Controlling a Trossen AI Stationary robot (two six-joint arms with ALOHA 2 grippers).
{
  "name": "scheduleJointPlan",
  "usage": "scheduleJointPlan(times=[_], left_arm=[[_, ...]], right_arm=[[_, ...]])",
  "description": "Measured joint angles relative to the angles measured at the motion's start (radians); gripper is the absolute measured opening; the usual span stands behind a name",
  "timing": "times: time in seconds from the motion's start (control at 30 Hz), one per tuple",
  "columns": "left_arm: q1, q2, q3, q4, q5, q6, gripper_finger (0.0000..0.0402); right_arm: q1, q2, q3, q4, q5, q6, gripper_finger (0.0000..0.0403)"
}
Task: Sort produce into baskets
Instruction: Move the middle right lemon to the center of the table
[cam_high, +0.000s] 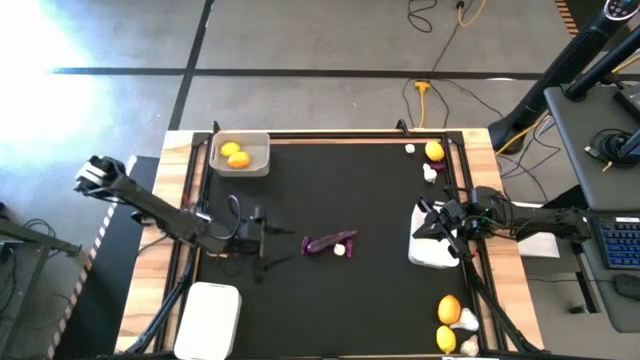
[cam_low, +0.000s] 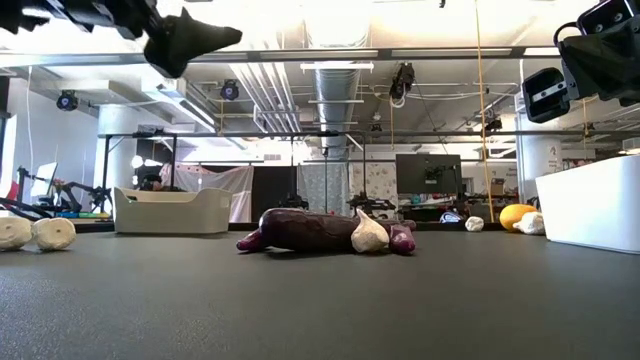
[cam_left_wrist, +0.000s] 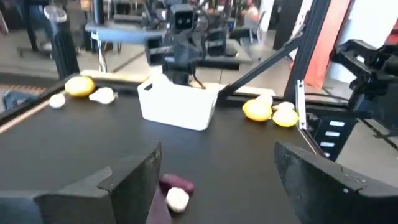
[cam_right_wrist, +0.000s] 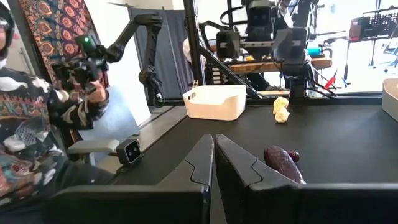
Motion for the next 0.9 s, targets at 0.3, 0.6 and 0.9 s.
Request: scheduleJointPlan(times=[0.3,0.6,0.9], left_arm=[[-0.001,0.288,0.051,0.308,0.001,0.08,0.0294],[0.002,0.544,0.25,0.364,-0.003,0.229,0.0294],[0.029,0.596,0.353,0.437,-0.005,0.333,0.0294]], right_arm=[[0.0,0.0,0.0,0.175,0.137,-0.045,0.0011],[0.002,0.0,0.033,0.533,0.214,0.253,0.0011],[0.088,0.188,0.035,0.539,0.291,0.474,0.0011]])
